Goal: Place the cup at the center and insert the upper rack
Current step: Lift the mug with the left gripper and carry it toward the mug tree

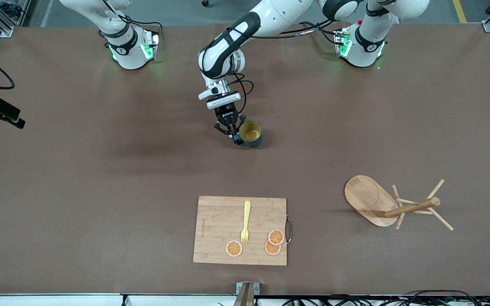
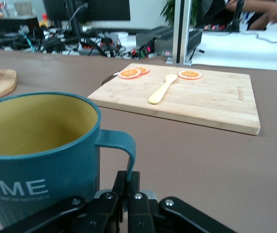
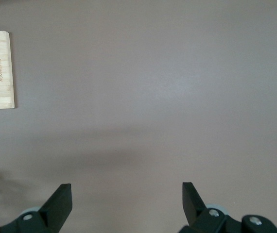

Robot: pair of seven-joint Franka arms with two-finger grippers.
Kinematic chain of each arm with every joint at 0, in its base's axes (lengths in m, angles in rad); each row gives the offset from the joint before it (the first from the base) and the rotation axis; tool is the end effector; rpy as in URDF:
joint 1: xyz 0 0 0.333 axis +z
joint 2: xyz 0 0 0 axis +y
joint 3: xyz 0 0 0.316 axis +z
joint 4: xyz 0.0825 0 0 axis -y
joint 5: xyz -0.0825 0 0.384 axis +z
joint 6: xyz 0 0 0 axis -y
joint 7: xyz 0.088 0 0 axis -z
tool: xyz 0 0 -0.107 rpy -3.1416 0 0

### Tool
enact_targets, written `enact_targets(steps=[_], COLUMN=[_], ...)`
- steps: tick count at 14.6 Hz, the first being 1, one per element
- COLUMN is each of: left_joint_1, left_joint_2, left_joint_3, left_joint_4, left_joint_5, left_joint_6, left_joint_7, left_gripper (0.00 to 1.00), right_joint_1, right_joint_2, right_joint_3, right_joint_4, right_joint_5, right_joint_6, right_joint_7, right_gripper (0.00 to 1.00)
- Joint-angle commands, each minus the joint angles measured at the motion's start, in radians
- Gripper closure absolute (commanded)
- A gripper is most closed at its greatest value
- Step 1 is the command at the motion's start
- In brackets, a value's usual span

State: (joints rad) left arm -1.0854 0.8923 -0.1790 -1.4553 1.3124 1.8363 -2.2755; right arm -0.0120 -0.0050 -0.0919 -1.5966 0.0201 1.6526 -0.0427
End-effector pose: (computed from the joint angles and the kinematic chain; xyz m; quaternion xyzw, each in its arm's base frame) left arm 0.3038 -0.6296 0.1593 -0.8502 -0.1414 -0.4983 0.0948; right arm 0.5581 -0.0563 0.6225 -0.9990 0.0311 -0.0312 0.0080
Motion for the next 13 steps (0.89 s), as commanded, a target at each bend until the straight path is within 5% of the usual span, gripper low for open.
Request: enact_targets(steps=[1, 5, 13], left_joint_1=[0.045, 0.123, 0.438], left_joint_2=[-0.085, -0.228, -0.415], left_joint_3=[-0.01, -0.008, -0.007], left_joint_4=[0.056, 0.119, 0.119], left_joint_5=[-0.183, -0.503, -0.924], left_joint_6=[0.041, 0.076, 0.3], left_joint_7=[0.161, 0.385, 0.404], left_gripper=[1.0, 1.0, 1.0], right_joint_1=[0.011, 0.009, 0.004], right_joint_2=[-0.013, -0.012, -0.012], right_joint_3=[-0.008, -0.009, -0.011], right_joint_4=[0.01, 0.004, 0.006], right_joint_5=[-0.008, -0.006, -0.002], right_joint_6=[-0.013, -0.011, 0.001], right_joint_7=[0.006, -0.003, 0.004], right_gripper=[0.0, 0.0, 0.0])
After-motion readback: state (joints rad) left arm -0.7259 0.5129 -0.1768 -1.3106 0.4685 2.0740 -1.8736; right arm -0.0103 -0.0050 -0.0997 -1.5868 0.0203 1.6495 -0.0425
